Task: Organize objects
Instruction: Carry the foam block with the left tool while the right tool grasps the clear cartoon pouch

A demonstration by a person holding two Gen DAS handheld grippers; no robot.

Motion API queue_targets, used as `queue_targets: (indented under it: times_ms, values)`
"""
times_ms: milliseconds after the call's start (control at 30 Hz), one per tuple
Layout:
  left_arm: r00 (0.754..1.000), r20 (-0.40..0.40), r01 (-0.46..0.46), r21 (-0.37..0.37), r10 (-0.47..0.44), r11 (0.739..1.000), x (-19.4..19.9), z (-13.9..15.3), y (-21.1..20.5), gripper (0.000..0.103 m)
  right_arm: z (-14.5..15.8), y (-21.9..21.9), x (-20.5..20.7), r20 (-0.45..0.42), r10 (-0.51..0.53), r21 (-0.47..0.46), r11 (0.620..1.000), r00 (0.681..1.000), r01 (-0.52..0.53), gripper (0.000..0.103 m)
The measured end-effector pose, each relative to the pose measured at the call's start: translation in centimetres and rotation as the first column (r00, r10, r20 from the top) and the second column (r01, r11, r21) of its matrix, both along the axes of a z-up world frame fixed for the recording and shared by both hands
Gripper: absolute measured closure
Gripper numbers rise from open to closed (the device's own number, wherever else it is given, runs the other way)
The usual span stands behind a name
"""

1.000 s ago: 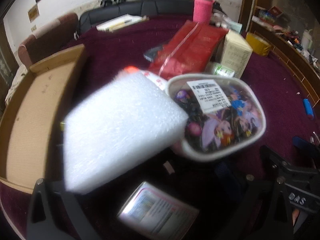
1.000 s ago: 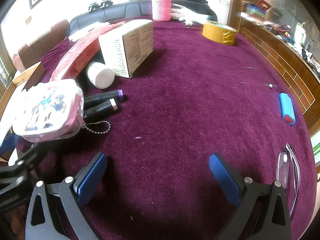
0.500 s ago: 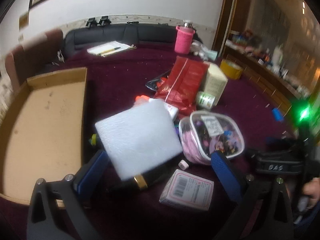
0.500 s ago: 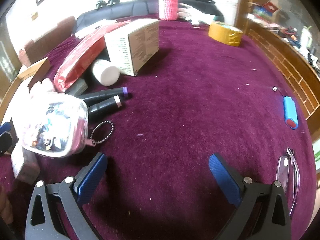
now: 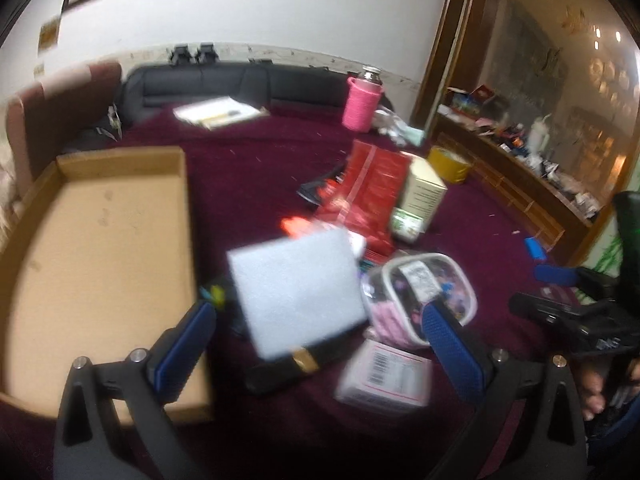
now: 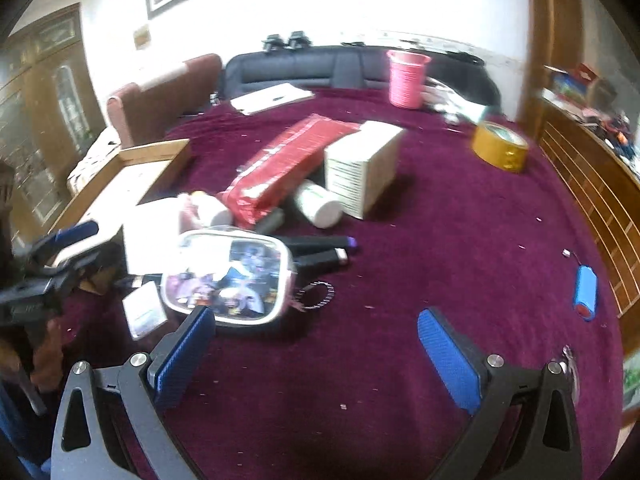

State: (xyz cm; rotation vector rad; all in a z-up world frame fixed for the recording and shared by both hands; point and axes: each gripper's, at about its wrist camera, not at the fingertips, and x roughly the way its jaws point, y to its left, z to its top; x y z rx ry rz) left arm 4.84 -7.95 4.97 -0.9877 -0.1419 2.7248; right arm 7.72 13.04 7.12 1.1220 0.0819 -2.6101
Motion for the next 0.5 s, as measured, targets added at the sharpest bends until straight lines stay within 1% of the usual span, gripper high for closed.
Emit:
queue_targets:
  times_ms: [33, 67, 133, 200, 267, 467, 500]
  values:
    - [1.0, 0.0, -0.019, -0.024, 0.019, 1.0, -0.2, 0.3, -0.2, 0.0, -0.1, 0.0, 0.0, 0.005, 0.003, -0.013, 1.0, 1.0, -0.003, 0.0]
    - [0.999, 0.026, -0.026, -0.027, 0.027, 0.999, -0.8, 0.5, -0.6, 0.0, -0.3, 0.0, -0.1, 0.015, 0.005, -0.031, 1.0, 1.0, -0.005, 0.0]
    - [0.997, 0.078, -0.031, 0.028, 0.029, 0.999, -1.7, 0.4, -1.4, 0.0, -0.9, 0.2, -0.5, 0.04, 0.005, -0.053, 0.999, 0.999, -0.003, 0.0]
    - [0.991, 0.121, -0.062, 0.037, 0.057, 0.997, -2.6, 0.0, -1.5, 0.0, -1.2, 0.6, -0.6, 0.058, 0.001, -0.079, 0.997, 0.998, 0.003, 0.0]
    - [0.989, 0.129, -0.077, 0.002, 0.076, 0.997, -3.2, -0.3, -0.5, 0.0, -1.3, 1.1, -0.5, 0.062, -0.004, -0.098, 0.995, 0.998, 0.011, 0.0]
    - [0.981, 0.163, -0.083, -0.109, 0.101, 0.991, -4.8, -2.0, 2.4, 0.0, -1.0, 2.4, -0.2, 0.045, -0.031, -0.126, 0.991, 0.999, 0.036, 0.0]
    - [0.982, 0.157, -0.086, -0.118, 0.104, 0.989, -4.9, -2.1, 2.6, 0.007, -1.1, 2.6, -0.2, 0.046, -0.032, -0.13, 0.991, 0.998, 0.038, 0.0]
